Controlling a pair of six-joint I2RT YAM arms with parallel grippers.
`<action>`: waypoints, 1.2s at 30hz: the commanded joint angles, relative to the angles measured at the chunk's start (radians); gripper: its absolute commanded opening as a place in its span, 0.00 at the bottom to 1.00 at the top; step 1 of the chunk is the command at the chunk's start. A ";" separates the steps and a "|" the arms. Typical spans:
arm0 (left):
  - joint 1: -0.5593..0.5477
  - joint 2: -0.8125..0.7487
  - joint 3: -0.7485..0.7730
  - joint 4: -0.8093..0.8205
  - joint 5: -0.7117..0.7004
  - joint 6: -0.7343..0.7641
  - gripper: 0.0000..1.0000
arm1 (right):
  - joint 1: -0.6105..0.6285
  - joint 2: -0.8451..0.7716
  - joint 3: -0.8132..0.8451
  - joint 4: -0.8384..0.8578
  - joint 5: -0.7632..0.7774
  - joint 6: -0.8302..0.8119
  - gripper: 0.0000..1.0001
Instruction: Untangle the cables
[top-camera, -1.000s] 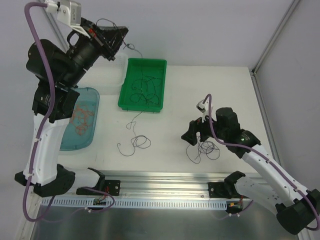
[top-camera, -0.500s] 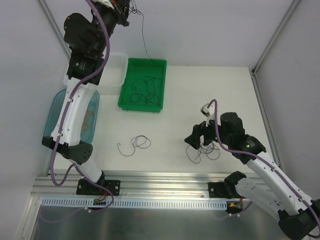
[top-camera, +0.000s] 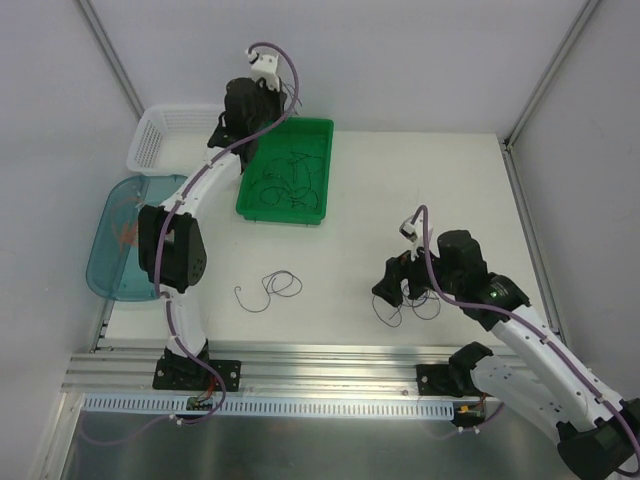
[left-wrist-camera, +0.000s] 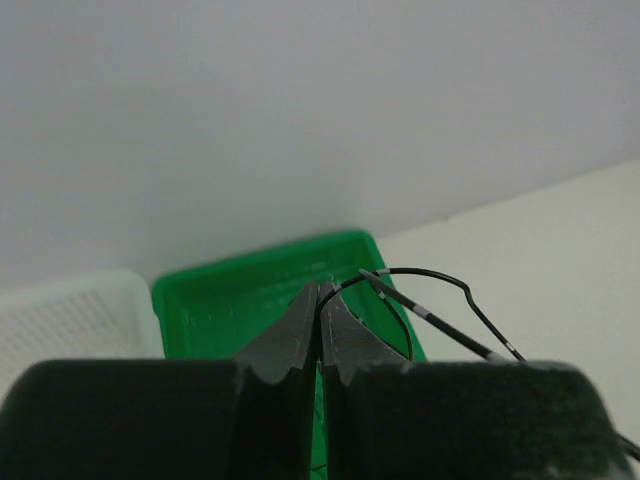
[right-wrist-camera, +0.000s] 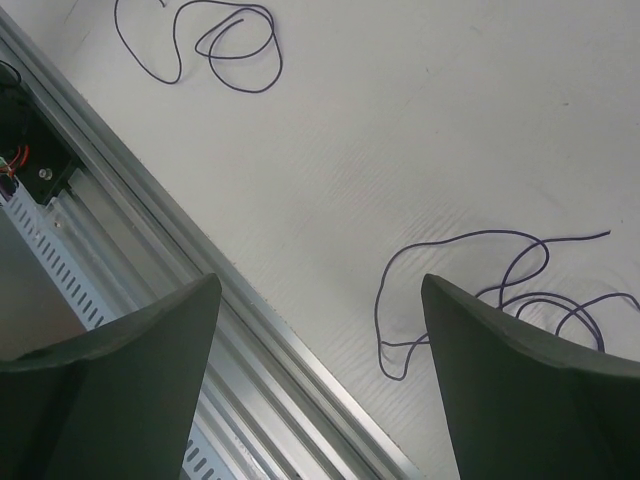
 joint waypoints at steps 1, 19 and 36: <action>0.012 0.013 -0.107 0.045 -0.019 -0.078 0.00 | 0.006 0.023 0.008 0.000 -0.008 -0.021 0.85; 0.023 -0.097 -0.254 -0.412 -0.153 -0.146 0.84 | 0.004 -0.026 0.030 -0.118 0.024 -0.020 0.86; -0.028 -0.846 -0.959 -0.601 0.174 -0.508 0.99 | 0.004 -0.132 0.032 -0.178 0.086 -0.004 0.86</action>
